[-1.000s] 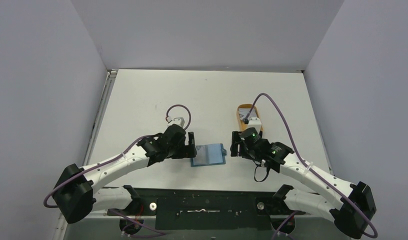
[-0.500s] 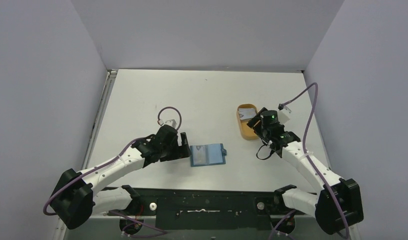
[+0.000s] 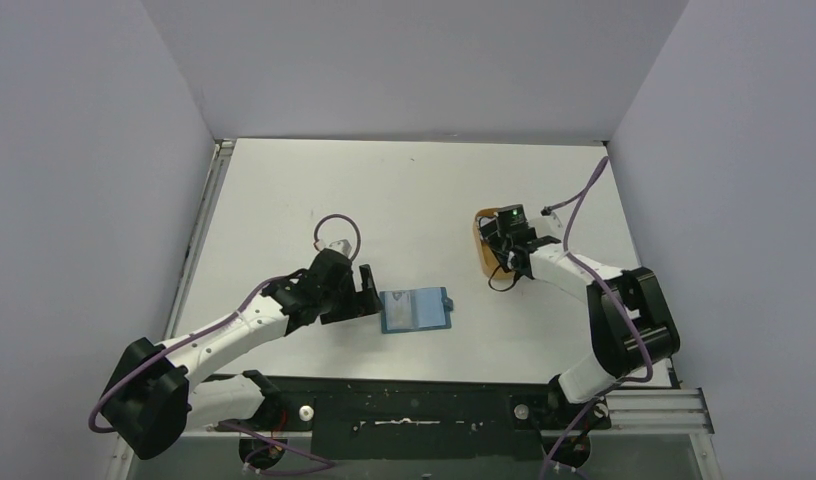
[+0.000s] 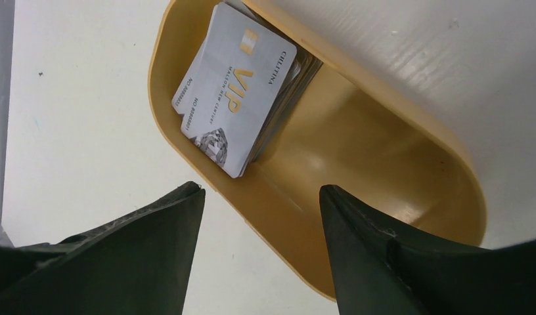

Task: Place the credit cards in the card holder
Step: Pick up the credit card from the storage box.

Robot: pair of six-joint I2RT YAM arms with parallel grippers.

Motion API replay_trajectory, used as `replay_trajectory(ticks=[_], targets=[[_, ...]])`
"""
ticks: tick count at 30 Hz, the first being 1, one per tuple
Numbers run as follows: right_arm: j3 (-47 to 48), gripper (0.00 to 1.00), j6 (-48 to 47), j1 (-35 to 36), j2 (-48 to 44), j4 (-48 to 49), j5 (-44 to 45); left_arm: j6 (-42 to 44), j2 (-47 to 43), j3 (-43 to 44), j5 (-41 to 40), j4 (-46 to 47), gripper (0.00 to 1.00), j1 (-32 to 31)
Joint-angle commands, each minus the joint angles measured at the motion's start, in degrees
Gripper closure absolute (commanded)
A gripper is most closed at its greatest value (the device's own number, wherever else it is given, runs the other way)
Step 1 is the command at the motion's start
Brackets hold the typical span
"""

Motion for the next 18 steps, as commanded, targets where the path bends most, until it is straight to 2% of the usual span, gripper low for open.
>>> replay_trajectory(ticks=[1, 11, 14, 18], targets=[[4.0, 0.35, 3.7, -0.4, 2.4, 4.3, 4.1, 0.4, 0.1, 0.1, 1.9, 3.4, 0.15, 0.8], [7.2, 0.36, 4.1, -1.1, 9.3, 3.7, 3.3, 1.6, 0.7, -0.1, 3.3, 3.2, 0.16, 2.2], [7.0, 0.39, 3.6, -1.1, 9.6, 3.7, 3.1, 1.6, 0.9, -0.2, 3.6, 3.3, 0.16, 2.3], [6.3, 0.47, 3.2, -1.3, 9.8, 4.1, 2.2, 1.5, 1.2, -0.2, 3.9, 3.5, 0.16, 2.4]])
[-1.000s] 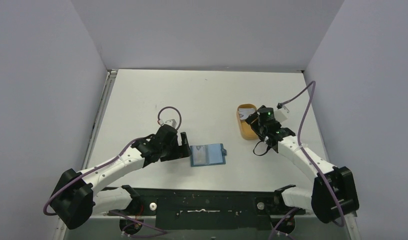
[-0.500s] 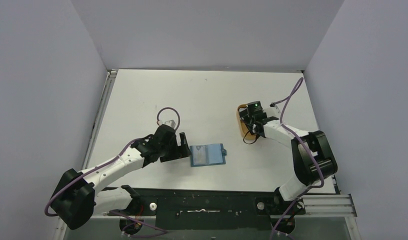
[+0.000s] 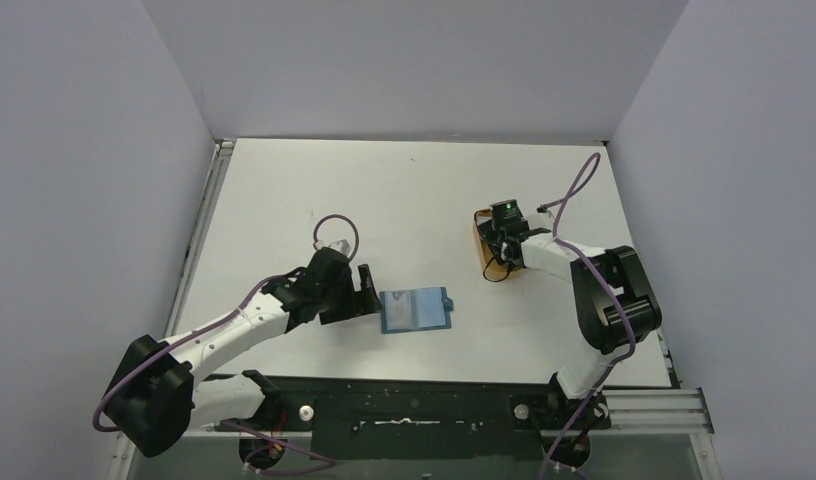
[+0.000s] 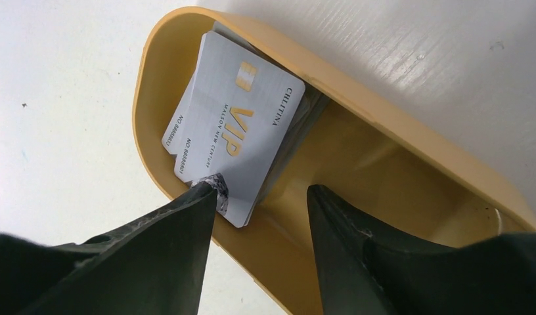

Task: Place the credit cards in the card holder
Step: Pick up the credit card from the storage box.

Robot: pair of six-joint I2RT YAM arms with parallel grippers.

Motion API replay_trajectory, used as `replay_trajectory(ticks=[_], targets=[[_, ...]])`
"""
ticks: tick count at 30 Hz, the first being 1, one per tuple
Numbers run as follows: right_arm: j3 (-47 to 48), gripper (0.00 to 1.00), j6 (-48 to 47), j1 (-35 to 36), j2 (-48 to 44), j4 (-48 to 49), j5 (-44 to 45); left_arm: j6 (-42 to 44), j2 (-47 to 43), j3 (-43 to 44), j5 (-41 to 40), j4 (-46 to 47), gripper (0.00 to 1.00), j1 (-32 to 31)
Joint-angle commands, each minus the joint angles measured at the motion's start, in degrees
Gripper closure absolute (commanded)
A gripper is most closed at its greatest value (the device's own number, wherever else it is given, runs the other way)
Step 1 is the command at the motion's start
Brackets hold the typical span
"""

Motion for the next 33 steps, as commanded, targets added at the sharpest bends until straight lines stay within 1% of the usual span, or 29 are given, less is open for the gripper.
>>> replay_trajectory(ticks=[1, 8, 11, 17, 30, 33], targets=[[0.7, 0.48, -0.1, -0.5, -0.2, 2.4, 1.3, 1.1, 0.3, 0.2, 1.1, 3.2, 0.16, 0.4], [-1.4, 0.62, -0.3, -0.6, -1.7, 3.7, 0.7, 0.7, 0.3, -0.3, 1.4, 3.8, 0.17, 0.4], [-1.8, 0.67, -0.4, -0.5, -2.0, 4.0, 0.5, 0.5, 0.5, -0.4, 1.6, 4.2, 0.18, 0.4], [-2.6, 0.73, 0.1, -0.6, -2.6, 4.6, 0.5, 0.1, 0.2, -0.9, 1.6, 4.2, 0.19, 0.3], [-4.7, 0.82, 0.2, -0.7, -4.8, 5.6, 0.1, 0.1, 0.2, -1.1, 1.6, 4.2, 0.2, 0.3], [-4.8, 0.86, 0.0, -0.8, -5.5, 5.5, 0.0, 0.0, 0.3, -1.3, 1.6, 4.3, 0.2, 0.3]])
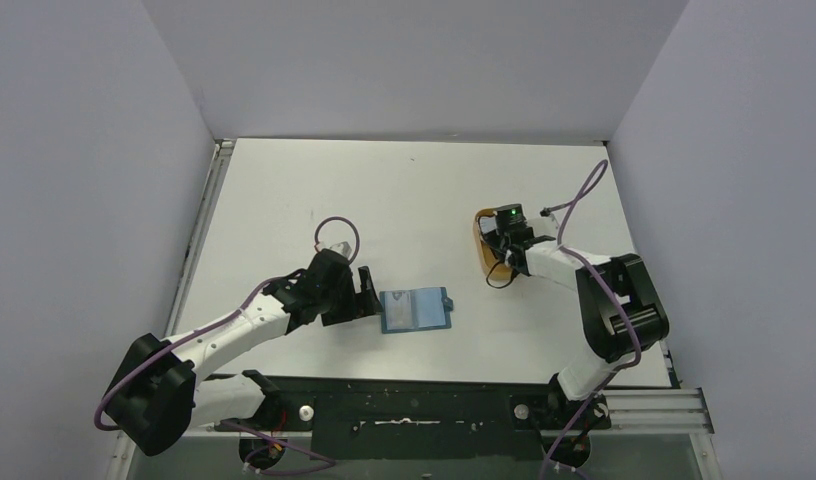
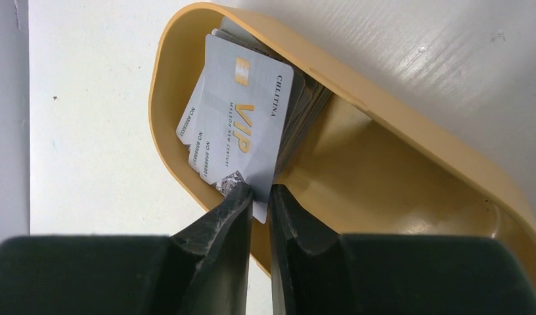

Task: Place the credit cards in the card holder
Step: Pick up the credit card from the storage box.

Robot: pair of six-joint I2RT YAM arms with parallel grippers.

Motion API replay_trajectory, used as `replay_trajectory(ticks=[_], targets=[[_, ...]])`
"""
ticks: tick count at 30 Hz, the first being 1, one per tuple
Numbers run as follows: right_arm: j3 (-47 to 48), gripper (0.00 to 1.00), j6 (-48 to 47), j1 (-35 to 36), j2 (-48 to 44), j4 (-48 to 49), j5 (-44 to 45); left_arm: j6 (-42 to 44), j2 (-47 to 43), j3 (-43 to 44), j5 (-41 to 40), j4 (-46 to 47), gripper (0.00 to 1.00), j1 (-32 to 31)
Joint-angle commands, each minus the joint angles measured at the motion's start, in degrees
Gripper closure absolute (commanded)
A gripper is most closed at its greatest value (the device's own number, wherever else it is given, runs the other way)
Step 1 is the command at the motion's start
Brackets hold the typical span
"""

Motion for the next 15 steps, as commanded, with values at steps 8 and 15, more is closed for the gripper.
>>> replay_trajectory(ticks=[8, 15], targets=[[1.9, 1.0, -3.3, 0.4, -8.1, -4.6, 3.3, 0.1, -0.7, 0.1, -0.2, 1.9, 0.21, 0.3], [7.1, 1.0, -10.8, 0.5, -14.4, -13.4, 1.6, 0.6, -2.0, 1.0, -1.9, 0.0, 0.21, 0.4]])
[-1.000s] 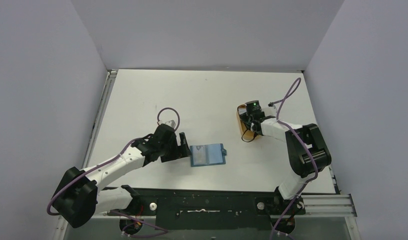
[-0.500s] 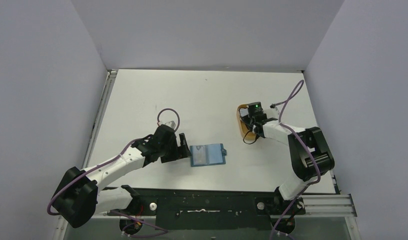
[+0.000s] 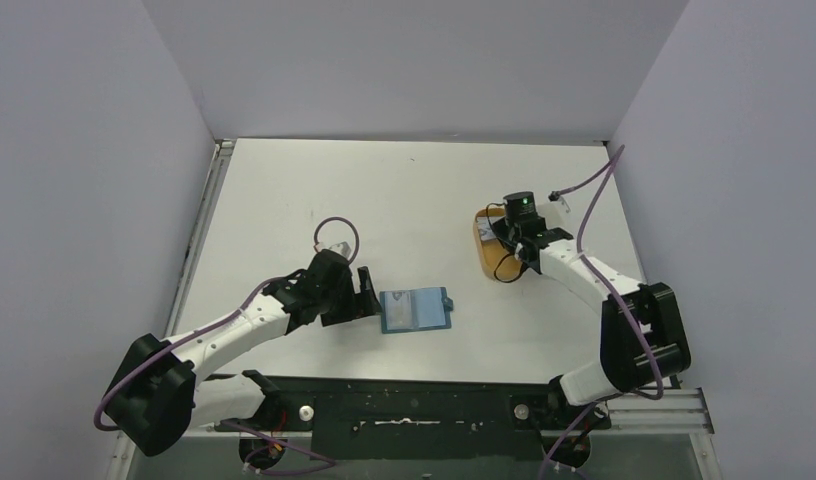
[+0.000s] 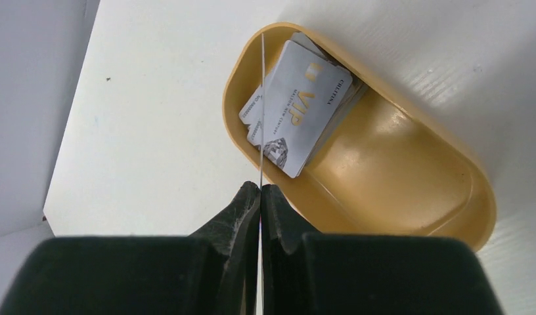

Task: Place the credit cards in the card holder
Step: Pick up the credit card from the storage box, then turn over the card slot in the card holder.

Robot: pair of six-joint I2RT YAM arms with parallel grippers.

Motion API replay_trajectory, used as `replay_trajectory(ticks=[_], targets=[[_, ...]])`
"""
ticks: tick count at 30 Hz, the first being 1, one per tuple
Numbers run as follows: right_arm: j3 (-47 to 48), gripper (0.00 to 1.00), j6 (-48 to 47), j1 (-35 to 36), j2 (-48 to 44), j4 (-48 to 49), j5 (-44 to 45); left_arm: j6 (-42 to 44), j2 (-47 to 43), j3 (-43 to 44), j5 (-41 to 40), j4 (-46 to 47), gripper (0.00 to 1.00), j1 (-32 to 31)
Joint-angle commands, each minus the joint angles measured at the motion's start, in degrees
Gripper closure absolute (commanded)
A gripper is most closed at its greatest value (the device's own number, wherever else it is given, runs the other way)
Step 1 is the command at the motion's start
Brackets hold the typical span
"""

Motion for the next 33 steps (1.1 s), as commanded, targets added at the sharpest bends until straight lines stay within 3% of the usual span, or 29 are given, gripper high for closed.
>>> replay_trajectory(ticks=[1, 5, 9, 15, 17, 20, 24, 33], targets=[[4.5, 1.0, -7.7, 0.4, -6.6, -6.2, -0.3, 1.0, -2.5, 1.4, -2.0, -0.4, 0.21, 0.4], [7.0, 1.0, -19.1, 0.4, -12.7, -11.4, -10.4, 3.4, -5.2, 2.7, -4.3, -2.5, 0.21, 0.4], [7.7, 1.0, -30.9, 0.8, -18.0, -17.8, -28.3, 5.8, -6.8, 5.7, -4.9, -4.7, 0.19, -0.3], [2.6, 1.0, -39.1, 2.6, -27.0, -22.9, -44.9, 5.3, -4.6, 10.0, -5.4, -4.7, 0.1, -3.6], [0.6, 1.0, -41.0, 4.7, -28.7, -24.4, -45.2, 4.2, -3.2, 11.4, -6.1, -4.0, 0.03, -4.5], [-2.7, 1.0, -42.7, 9.0, -29.5, -26.3, -43.1, 1.2, -2.2, 10.4, -5.8, 0.0, 0.03, -3.6], [-6.2, 1.0, -42.7, 15.1, -28.1, -26.4, -40.0, 0.7, -0.8, 7.2, 1.2, 8.9, 0.03, -1.8], [-10.2, 1.0, -42.0, 17.5, -27.8, -26.4, -35.9, 4.7, 16.6, 23.1, -2.3, 0.1, 0.21, -10.9]])
